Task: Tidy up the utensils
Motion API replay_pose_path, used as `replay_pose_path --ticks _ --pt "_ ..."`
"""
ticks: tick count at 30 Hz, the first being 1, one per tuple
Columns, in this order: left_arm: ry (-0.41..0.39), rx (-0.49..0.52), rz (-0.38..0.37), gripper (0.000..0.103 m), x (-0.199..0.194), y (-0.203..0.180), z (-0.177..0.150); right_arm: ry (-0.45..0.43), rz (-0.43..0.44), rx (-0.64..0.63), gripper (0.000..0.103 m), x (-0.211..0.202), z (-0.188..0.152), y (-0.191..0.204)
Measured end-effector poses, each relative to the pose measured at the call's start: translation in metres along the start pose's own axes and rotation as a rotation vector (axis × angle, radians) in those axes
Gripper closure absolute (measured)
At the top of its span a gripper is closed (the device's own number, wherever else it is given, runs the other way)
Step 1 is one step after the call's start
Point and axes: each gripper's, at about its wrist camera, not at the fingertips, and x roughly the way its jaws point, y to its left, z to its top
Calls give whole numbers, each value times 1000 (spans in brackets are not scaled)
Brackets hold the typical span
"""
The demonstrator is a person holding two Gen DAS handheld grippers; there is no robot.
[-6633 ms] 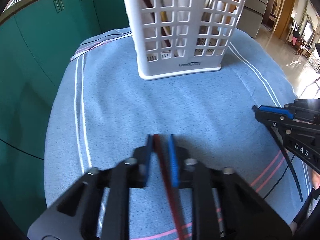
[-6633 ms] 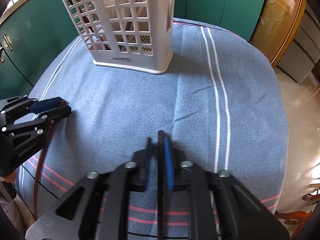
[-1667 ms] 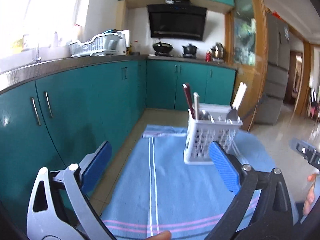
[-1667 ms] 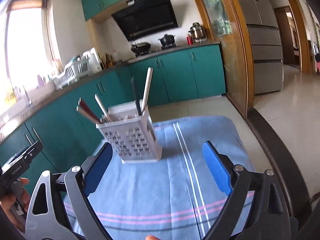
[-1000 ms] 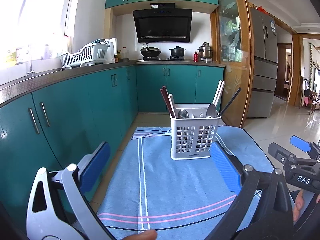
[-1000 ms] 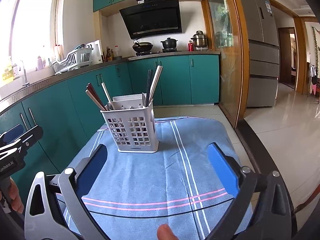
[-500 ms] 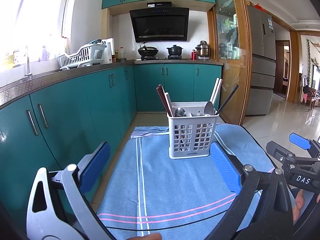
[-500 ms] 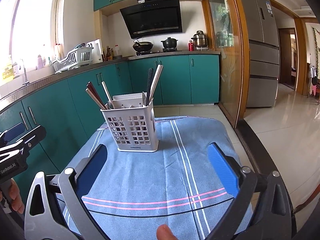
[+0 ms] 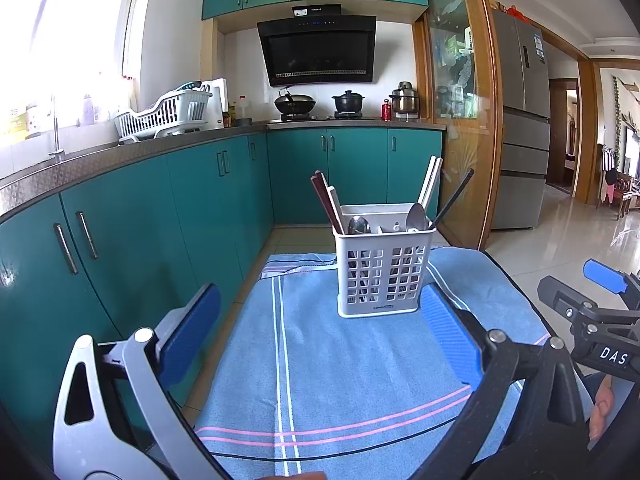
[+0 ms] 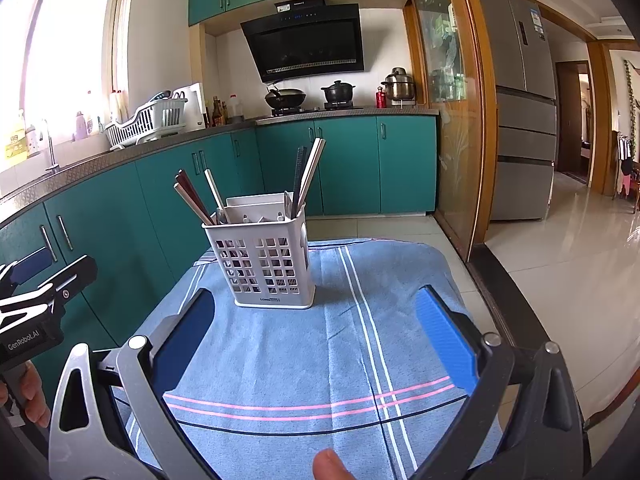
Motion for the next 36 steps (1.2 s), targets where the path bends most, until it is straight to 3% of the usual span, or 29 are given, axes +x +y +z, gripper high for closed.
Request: replay_pose_path --ticks 18,23,27,36 --pt "-1 1 -15 4 -2 1 -2 -4 -1 -6 5 -6 2 0" --pt "1 25 16 4 -1 -2 -5 -3 -2 -11 5 -8 3 0" --pt "2 24 -11 4 -1 -2 -7 0 -1 -12 5 -8 2 -2" --pt "39 12 -11 4 11 -2 -13 26 -3 -15 5 1 -2 -6"
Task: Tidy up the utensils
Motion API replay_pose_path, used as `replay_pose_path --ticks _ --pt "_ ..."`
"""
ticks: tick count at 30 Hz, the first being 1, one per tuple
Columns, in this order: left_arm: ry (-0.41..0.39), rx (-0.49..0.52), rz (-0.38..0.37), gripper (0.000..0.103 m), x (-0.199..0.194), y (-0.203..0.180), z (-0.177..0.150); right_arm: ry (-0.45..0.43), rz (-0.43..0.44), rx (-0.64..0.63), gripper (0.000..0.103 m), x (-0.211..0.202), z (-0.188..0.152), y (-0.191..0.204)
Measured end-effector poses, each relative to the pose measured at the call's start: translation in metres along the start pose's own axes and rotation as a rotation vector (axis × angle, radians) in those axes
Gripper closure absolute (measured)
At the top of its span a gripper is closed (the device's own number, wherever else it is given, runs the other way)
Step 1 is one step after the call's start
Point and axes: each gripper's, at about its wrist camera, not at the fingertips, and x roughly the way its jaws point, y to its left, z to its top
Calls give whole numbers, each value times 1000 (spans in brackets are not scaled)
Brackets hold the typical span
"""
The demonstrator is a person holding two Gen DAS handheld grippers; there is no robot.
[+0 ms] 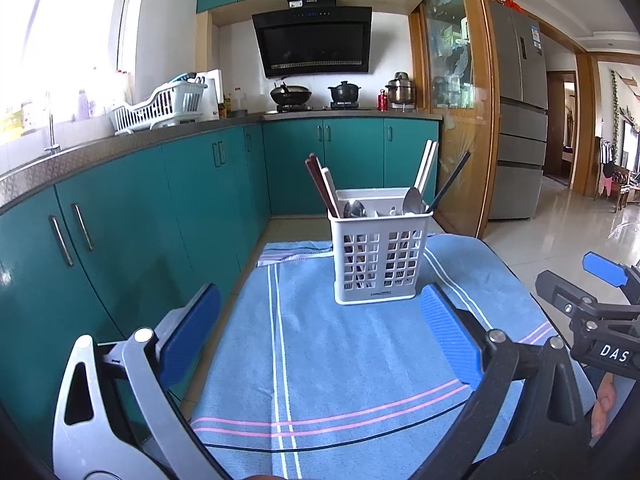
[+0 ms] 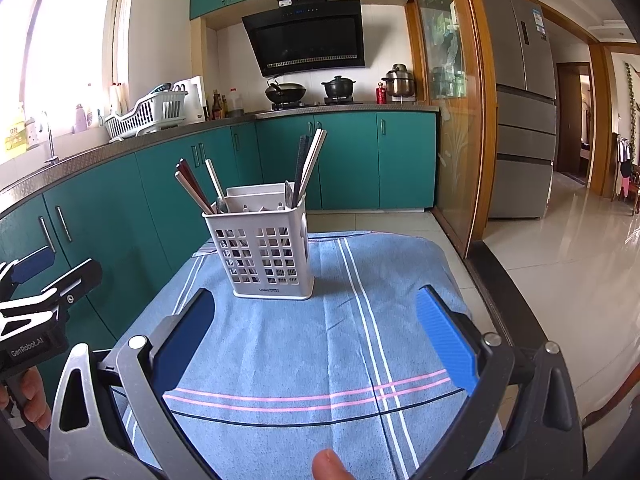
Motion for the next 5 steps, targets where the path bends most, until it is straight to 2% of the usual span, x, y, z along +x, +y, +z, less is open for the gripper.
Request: replay_pose_path --ticks 3,5 --pt "39 7 -12 4 21 -4 -7 26 -4 8 3 8 -2 -3" --pt "102 6 -35 4 54 -9 -17 98 -1 8 3 27 -5 -6"
